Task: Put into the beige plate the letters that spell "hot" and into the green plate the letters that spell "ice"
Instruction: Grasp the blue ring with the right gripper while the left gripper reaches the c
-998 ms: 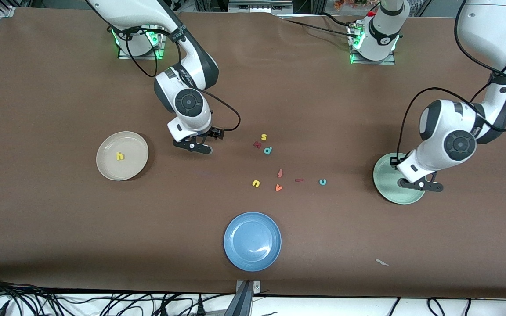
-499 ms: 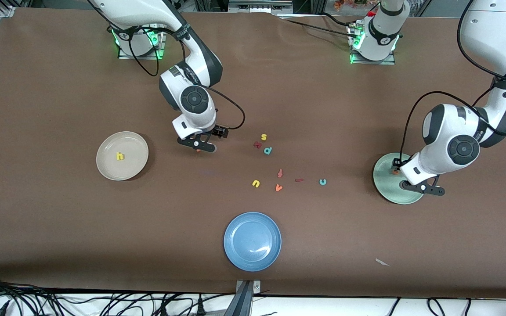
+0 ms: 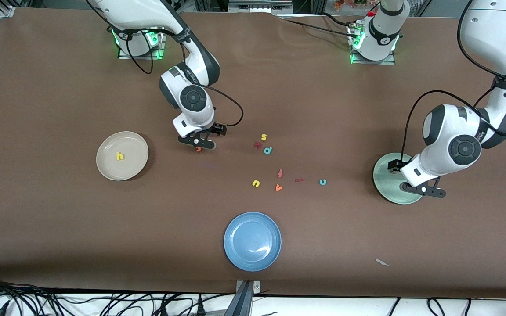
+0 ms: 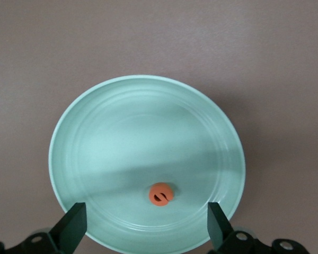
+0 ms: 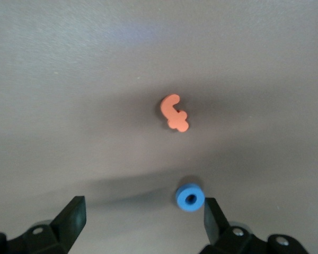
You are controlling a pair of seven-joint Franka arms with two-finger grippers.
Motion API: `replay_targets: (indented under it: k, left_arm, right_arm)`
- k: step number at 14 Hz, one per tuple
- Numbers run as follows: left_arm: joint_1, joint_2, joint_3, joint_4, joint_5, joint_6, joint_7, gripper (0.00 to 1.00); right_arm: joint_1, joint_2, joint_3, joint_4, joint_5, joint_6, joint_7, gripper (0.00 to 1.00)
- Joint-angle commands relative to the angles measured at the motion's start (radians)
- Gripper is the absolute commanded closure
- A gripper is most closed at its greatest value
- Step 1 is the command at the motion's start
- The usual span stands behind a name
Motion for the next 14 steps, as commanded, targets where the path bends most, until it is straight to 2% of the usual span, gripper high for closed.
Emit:
replay_targets:
  k: [1,3,6,9,14]
  left_arm:
    - [-0.034,0.009,-0.008,0.022,0.016,-0.015,-0.055,0.00]
    - [-0.072,0.009,-0.008,0.022,0.011,-0.015,-0.113,0.00]
    - [-0.137,0.012,-0.008,0.036,-0.070,-0.013,-0.193,0.00]
    - [-0.196,0.017,-0.008,0.054,-0.095,-0.013,-0.308,0.00]
    - [-0.296,0.112,-0.008,0.155,-0.093,-0.013,-0.518,0.00]
  right_arm:
    - [-0.002,-0.064,-0.028,-0.106,-0.005,0.065,-0.073,0.02]
    - [-0.002,-0.099,-0.034,-0.145,0.000,0.065,-0.102,0.05]
    - [-0.002,-0.139,-0.034,-0.192,0.000,0.082,-0.102,0.05]
    - [-0.002,-0.144,-0.034,-0.251,0.000,0.190,-0.107,0.08]
    - [-0.002,-0.119,-0.036,-0.266,0.000,0.258,-0.118,0.08]
